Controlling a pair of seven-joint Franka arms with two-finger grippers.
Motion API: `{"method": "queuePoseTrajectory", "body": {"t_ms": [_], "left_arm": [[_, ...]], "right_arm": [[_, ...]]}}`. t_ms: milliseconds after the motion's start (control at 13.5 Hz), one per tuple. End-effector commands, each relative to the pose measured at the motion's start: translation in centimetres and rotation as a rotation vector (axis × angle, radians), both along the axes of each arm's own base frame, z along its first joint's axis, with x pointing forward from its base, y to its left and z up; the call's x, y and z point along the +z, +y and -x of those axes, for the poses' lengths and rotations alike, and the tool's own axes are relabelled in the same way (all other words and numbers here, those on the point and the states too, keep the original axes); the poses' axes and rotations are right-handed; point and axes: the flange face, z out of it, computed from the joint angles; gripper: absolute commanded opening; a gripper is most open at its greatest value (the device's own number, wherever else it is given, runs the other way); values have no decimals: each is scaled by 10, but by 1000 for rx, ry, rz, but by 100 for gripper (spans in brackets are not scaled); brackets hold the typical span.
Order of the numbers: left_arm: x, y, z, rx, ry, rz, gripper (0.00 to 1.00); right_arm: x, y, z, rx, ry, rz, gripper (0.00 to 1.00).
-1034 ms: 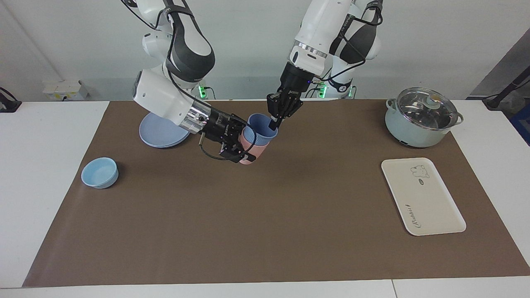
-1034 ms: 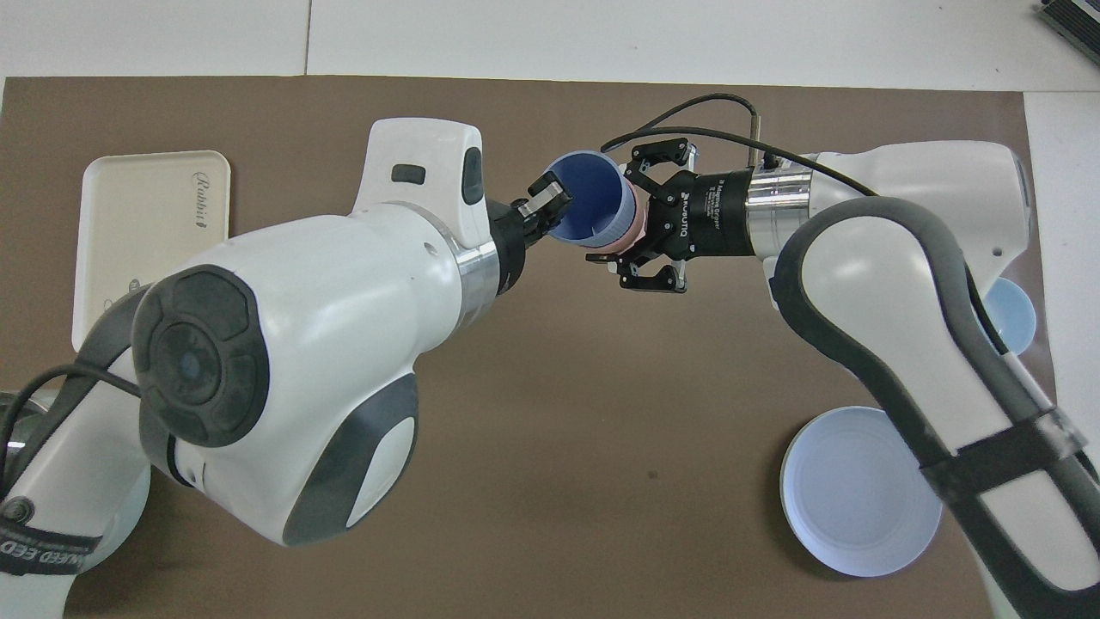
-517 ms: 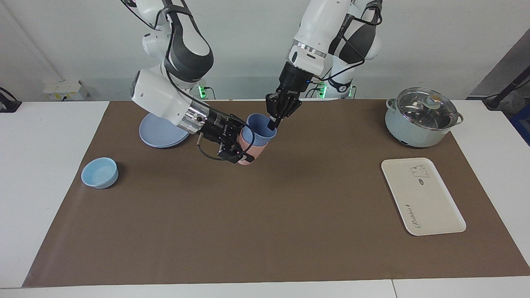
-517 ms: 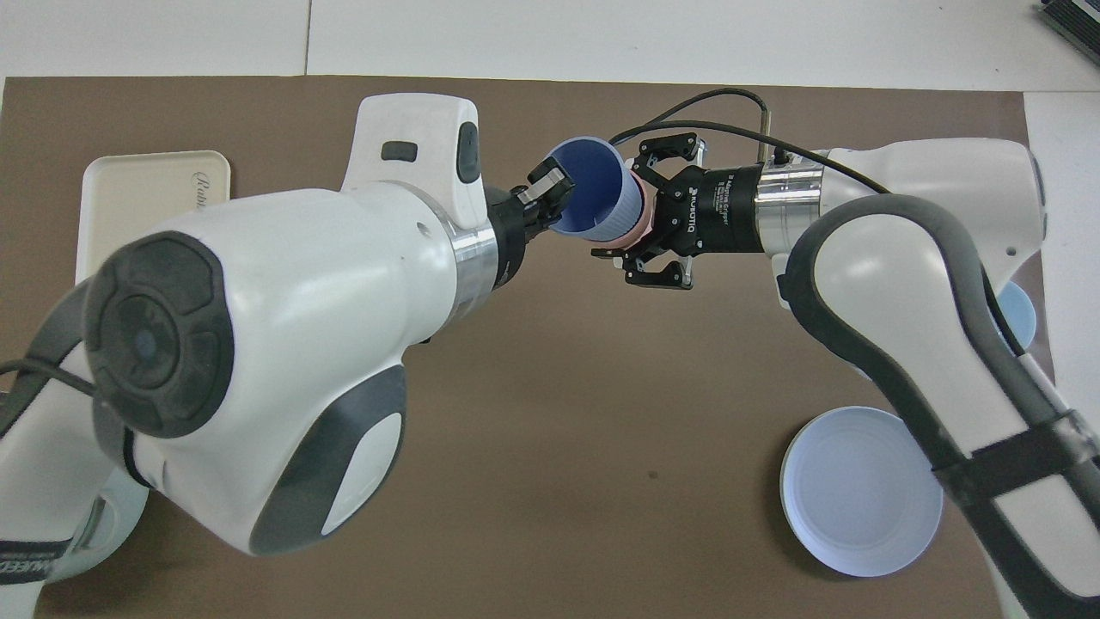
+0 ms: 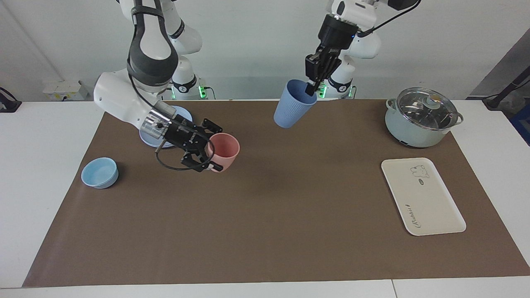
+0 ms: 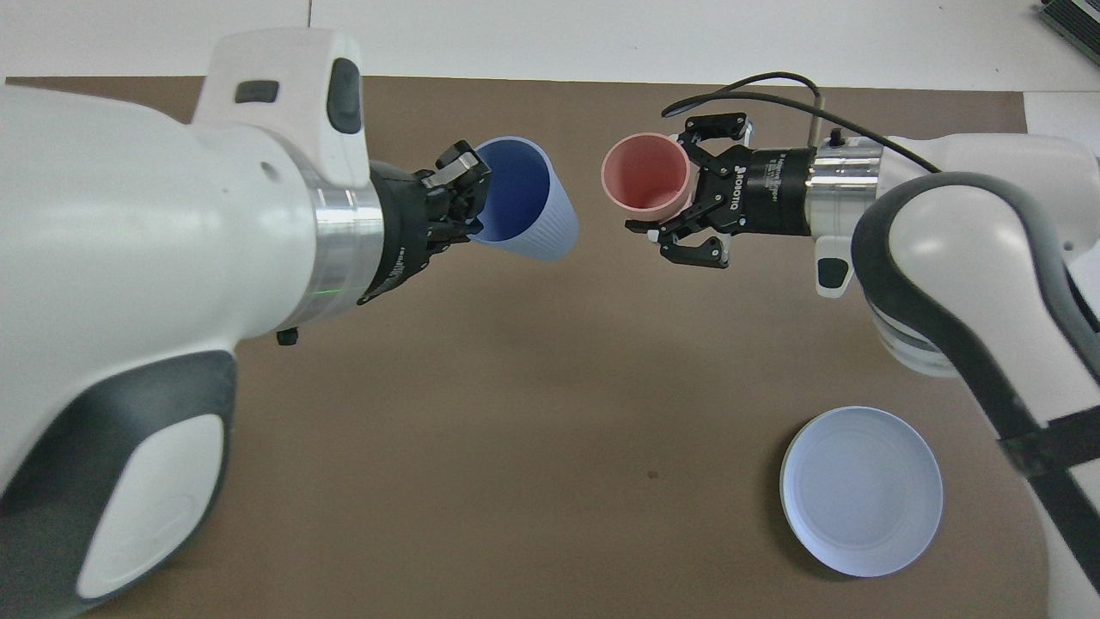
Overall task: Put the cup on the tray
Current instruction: 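Carry the blue cup to the tray while the right gripper withdraws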
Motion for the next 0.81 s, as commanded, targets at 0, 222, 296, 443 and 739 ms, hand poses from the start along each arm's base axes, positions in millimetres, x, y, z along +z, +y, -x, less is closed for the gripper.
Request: {"method": "queuePoseTrajectory", "body": {"t_ms": [0,222,296,443,739], "left_arm": [[-18,63,-1,-52,7,-60,0],[-67,152,-22,-176,4,-171,0],[-87,174,-32,-214,-6,-198,0],[-136,221,-46,-237,-29,-241,0],[-224,337,-84,-299,-73,-281,0]], "right_arm": [[-16,-41,11,-46,61,-46,0],[-50,-96,18,-17,19,-89,0],[-70,-112,23,-14,14,-97,0],[-104,-147,26,-5,2,-121,0],[-186,-201,36,82,-94,-155,0]]}}
